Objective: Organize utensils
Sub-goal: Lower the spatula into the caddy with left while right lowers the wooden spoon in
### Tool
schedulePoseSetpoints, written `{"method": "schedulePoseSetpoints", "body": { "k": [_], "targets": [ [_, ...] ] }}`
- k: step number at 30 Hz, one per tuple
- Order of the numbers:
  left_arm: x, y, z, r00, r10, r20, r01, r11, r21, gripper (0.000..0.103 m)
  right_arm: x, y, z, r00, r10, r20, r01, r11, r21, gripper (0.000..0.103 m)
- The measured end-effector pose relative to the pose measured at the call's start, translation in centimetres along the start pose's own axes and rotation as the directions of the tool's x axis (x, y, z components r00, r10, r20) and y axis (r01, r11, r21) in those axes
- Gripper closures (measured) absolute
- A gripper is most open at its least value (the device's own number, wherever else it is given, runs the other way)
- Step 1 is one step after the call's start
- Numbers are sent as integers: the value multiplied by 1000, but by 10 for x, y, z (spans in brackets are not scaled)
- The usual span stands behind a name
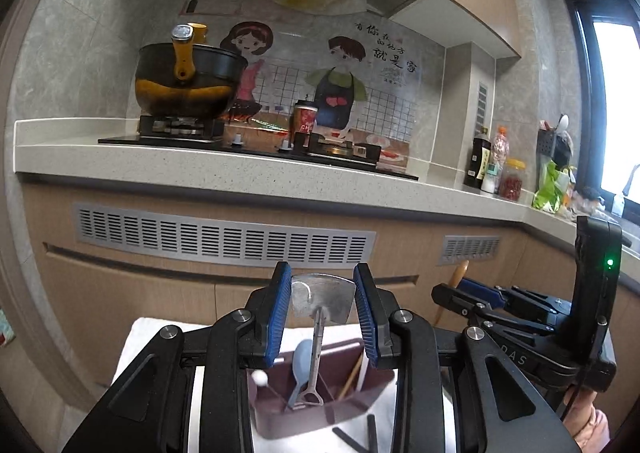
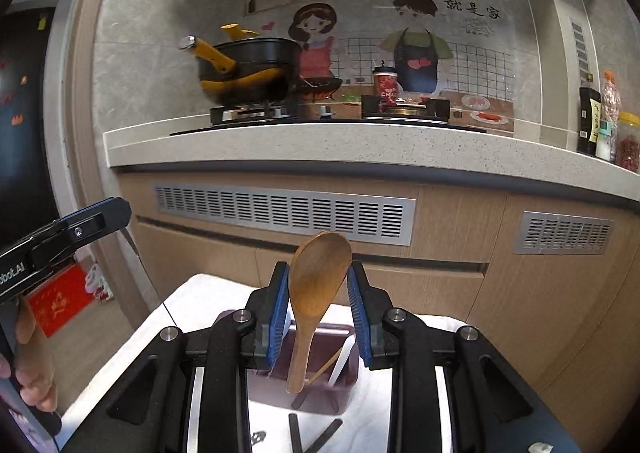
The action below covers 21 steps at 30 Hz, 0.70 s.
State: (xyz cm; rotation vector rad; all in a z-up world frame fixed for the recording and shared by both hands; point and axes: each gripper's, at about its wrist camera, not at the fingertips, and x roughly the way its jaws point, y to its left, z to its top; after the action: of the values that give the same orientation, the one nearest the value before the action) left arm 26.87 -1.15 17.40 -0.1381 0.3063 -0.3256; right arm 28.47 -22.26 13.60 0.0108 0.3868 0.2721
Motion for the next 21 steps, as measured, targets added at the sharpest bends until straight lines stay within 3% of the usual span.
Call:
{"method": "schedulePoseSetpoints", "body": {
  "k": [11,16,20,21],
  "targets": [
    [45,5,-18,999,34,-34,-33,999,21,70,46,-2,-15,997,-62,-45,61,998,-11,77],
    [72,13,-35,993,44,-107,-43,999,16,70,69,1,-29,993,-67,-98,66,998,-21,77],
    [93,21,-51,980,3,-197,-8,1000,-25,68,90,4,-43,982,-34,-184,28,999,-37,75],
    [97,22,-55,976,-4,-216,-2,1000,-28,67,94,4,-46,978,-14,-206,7,999,-35,70]
  ]
}}
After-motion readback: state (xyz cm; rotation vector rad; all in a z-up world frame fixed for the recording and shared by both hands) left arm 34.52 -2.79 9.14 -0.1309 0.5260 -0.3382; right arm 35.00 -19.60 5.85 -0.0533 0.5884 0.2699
